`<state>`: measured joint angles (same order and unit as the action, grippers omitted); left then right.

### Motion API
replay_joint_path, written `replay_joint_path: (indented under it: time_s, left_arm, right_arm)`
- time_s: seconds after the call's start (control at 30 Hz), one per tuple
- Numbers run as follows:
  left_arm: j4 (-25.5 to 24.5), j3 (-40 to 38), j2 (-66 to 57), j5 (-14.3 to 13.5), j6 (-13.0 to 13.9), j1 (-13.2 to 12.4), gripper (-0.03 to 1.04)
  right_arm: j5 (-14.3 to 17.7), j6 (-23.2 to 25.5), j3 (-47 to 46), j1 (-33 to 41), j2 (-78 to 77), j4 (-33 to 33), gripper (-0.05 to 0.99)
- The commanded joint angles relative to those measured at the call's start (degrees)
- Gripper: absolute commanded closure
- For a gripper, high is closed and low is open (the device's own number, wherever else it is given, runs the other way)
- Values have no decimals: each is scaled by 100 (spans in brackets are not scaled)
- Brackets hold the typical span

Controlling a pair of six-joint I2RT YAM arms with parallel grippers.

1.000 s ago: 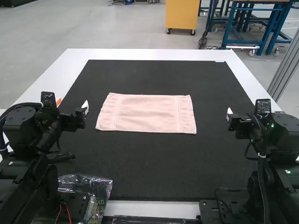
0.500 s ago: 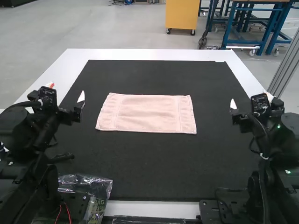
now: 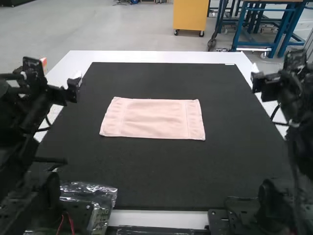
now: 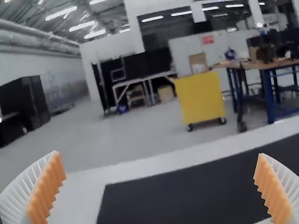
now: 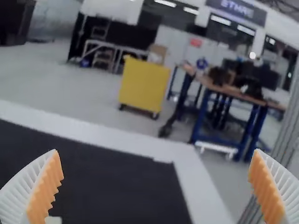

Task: Fold the towel.

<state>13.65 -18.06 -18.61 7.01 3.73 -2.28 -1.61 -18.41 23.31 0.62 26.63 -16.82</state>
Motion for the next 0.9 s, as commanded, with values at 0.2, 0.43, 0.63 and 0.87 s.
replay_joint_path:
  time_s: [0.2, 0.43, 0.63, 0.87]
  left_arm:
    - [-178, -1665, -3825, 293, -1120, -193, 6]
    - [-495, -2087, -5363, 715, -1093, -220, 5]
    - [-627, -2070, -6216, 1066, -1243, -343, 5]
    - [103, -2070, -7165, 1084, -803, -651, 5]
  right_arm:
    - [-903, 1921, 1062, -18, 3085, 803, 3]
    - [-1351, 2000, 1123, -62, 4271, 856, 3]
    - [-964, 1815, 1053, -45, 4087, 425, 3]
    - [-1131, 1824, 1000, 272, 4720, -14, 3]
